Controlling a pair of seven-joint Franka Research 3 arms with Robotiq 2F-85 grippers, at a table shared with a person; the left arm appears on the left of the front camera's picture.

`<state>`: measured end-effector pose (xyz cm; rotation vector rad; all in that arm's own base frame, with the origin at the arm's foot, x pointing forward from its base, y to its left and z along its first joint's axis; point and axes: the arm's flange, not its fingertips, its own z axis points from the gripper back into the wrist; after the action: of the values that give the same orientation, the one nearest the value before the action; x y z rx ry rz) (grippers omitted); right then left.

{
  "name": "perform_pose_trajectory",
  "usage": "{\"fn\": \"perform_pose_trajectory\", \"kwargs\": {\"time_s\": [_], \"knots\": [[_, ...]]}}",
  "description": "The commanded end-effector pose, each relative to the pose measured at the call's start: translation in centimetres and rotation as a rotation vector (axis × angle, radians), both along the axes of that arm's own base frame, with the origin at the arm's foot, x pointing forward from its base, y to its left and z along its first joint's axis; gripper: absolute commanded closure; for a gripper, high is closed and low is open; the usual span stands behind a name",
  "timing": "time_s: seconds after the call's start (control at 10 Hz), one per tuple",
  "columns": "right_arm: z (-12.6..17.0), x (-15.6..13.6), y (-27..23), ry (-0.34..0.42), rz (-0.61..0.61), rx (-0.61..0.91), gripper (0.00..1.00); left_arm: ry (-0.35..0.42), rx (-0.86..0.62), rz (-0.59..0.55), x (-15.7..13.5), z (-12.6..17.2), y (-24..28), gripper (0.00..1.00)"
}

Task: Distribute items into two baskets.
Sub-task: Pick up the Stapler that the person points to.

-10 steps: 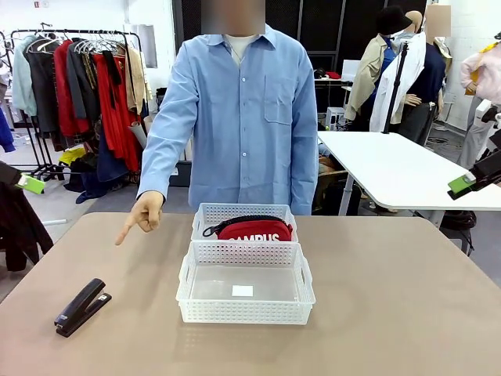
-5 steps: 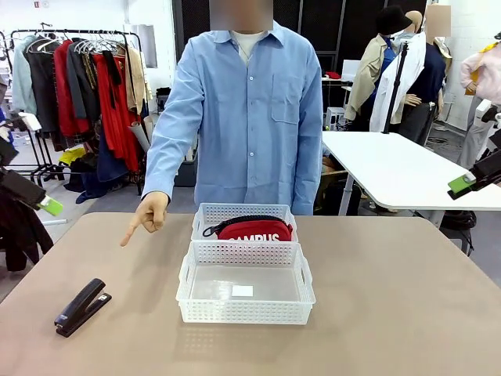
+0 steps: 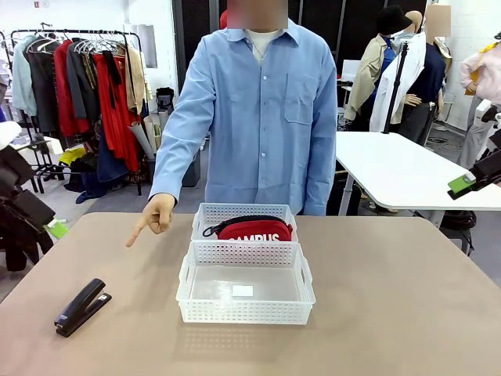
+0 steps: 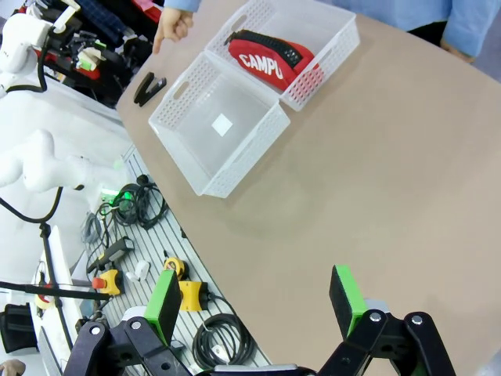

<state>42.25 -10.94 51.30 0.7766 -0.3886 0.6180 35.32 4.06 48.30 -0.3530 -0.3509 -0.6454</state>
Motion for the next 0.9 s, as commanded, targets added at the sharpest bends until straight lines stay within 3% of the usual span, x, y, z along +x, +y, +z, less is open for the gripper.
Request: {"fn": "perform_pose_trajectory", "kwargs": {"time_s": [0.0, 0.8], "knots": [[0.5, 0.4, 0.0, 0.0, 0.009, -0.002, 0.0, 0.028, 0.05, 0.016, 0.5, -1.6, -0.5, 0.0], [0.5, 0.4, 0.0, 0.0, 0.009, -0.002, 0.0, 0.064, 0.132, 0.022, 2.0, -6.5, -2.2, 0.0]]}}
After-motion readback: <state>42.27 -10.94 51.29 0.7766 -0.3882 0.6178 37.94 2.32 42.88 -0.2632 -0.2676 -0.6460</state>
